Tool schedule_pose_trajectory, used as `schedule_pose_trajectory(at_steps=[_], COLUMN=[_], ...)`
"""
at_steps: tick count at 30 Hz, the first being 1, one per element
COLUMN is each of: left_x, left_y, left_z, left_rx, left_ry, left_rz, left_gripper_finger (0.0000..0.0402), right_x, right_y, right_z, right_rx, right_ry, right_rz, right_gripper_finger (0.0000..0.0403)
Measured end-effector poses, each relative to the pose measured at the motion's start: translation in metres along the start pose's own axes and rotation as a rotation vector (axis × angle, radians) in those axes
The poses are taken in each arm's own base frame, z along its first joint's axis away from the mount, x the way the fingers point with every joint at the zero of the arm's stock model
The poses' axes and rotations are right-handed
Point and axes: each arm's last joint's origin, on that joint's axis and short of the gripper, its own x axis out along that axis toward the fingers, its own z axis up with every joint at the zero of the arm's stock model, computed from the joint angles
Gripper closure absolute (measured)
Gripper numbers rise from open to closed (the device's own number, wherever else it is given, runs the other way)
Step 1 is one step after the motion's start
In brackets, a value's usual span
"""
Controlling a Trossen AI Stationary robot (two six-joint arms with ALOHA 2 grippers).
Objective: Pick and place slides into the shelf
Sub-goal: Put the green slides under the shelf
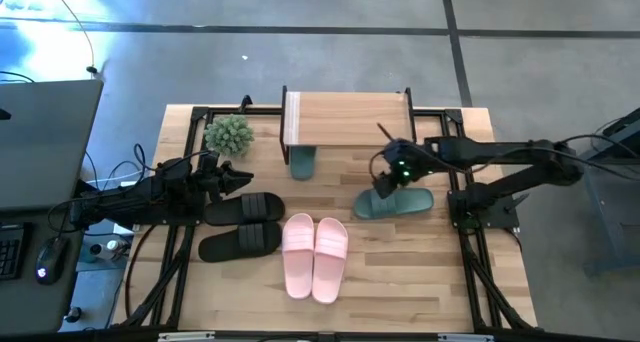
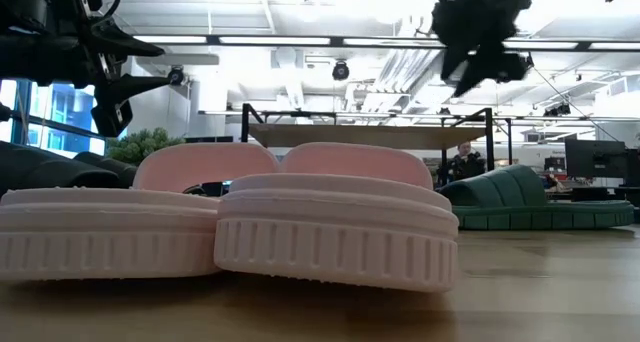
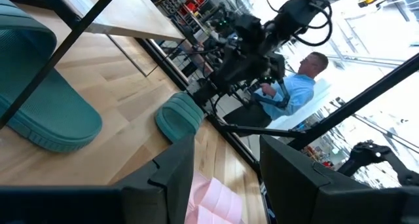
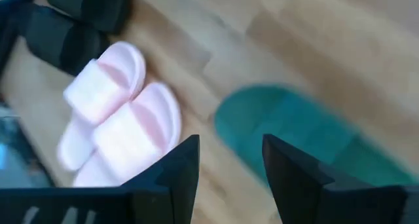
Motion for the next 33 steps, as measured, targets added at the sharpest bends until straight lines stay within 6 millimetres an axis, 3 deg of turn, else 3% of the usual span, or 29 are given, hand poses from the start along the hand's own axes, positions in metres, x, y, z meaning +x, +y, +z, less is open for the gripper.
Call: schedule_pose_trajectory(at_steps=[8, 14, 24, 33], left_x=[0.000, 0.000, 0.000, 0.000], left_y=[0.000, 0.000, 0.000, 0.000], left_z=[0.000, 0.000, 0.000, 0.000], left_rx=[0.000, 0.000, 0.000, 0.000], left_ry=[0.000, -0.001, 0.000, -0.001], left_rz=[0.000, 0.000, 0.000, 0.000], left_gripper_finger=[0.0243, 0.0243, 0.0243, 0.0243], right_x=[-0.001, 0.006, 0.010, 0.014], right_y=[-0.044, -0.073, -0.097, -0.100], right_z=[-0.044, -0.069, -0.087, -0.086], right_rx=[0.212, 0.265, 0.340, 0.343], right_ry=[0.138, 0.087, 0.041, -0.023], right_rz=[0.109, 0.195, 0.244, 0.218], right_gripper_finger=[0.0245, 0.0245, 0.0245, 0.0245])
